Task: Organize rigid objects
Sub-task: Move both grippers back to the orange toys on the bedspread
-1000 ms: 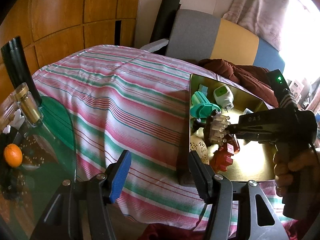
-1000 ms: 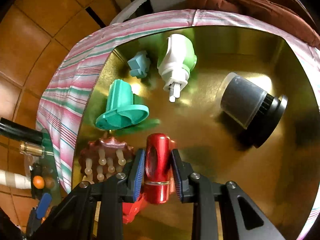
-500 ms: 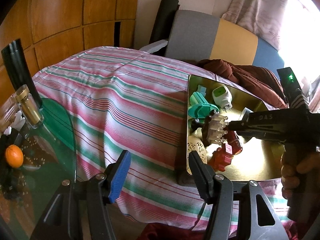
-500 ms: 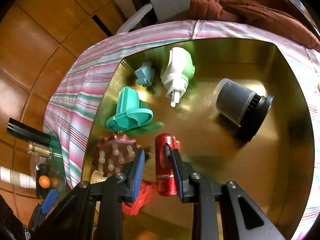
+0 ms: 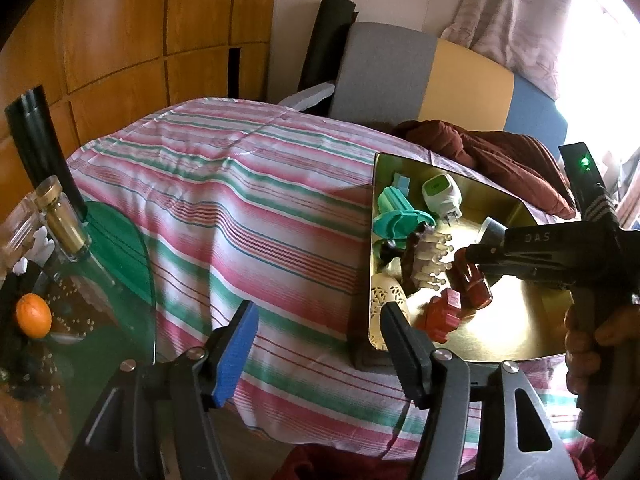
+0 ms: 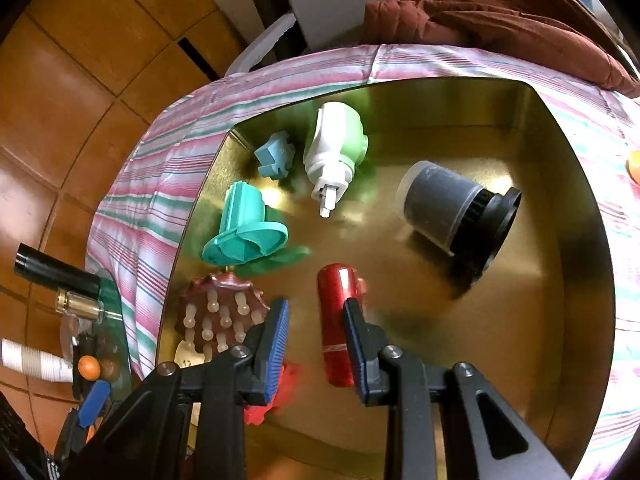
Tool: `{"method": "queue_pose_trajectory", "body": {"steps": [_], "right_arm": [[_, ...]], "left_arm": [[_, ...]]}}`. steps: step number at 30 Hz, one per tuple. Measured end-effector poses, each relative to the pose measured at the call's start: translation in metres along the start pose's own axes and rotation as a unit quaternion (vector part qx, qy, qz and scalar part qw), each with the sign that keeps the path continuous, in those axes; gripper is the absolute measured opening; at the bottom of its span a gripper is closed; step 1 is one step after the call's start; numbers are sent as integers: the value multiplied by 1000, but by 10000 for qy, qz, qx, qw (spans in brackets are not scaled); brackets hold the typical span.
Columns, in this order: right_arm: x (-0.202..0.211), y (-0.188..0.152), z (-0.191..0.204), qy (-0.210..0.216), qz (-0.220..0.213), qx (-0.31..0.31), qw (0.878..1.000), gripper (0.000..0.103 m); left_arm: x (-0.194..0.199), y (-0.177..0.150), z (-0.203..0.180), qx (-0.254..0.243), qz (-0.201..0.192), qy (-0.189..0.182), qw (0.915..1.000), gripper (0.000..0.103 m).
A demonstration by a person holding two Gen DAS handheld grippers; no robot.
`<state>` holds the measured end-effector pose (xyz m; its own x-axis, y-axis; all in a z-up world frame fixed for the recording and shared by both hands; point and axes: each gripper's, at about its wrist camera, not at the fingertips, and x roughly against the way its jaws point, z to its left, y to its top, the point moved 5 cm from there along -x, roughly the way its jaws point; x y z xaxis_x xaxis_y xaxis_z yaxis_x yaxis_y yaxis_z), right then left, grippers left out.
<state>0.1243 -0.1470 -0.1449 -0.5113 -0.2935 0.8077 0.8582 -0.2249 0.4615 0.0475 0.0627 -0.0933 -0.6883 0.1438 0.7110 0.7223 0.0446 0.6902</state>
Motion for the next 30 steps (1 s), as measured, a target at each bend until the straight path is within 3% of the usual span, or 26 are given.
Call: {"method": "queue_pose_trajectory", "body": {"steps": [7, 22, 30], "right_arm": [[4, 1, -6, 90, -53, -51, 9999, 28], [24, 6, -16, -155, -327, 168, 9992, 29], [70, 17, -47, -318, -893, 88, 9955, 29]], "left_arm": [[2, 1, -4, -72, -12, 3, 10000, 65], [7, 3, -15, -241, -67, -23, 9997, 67], [7, 6, -27, -366, -101, -75, 9993, 67]]}}
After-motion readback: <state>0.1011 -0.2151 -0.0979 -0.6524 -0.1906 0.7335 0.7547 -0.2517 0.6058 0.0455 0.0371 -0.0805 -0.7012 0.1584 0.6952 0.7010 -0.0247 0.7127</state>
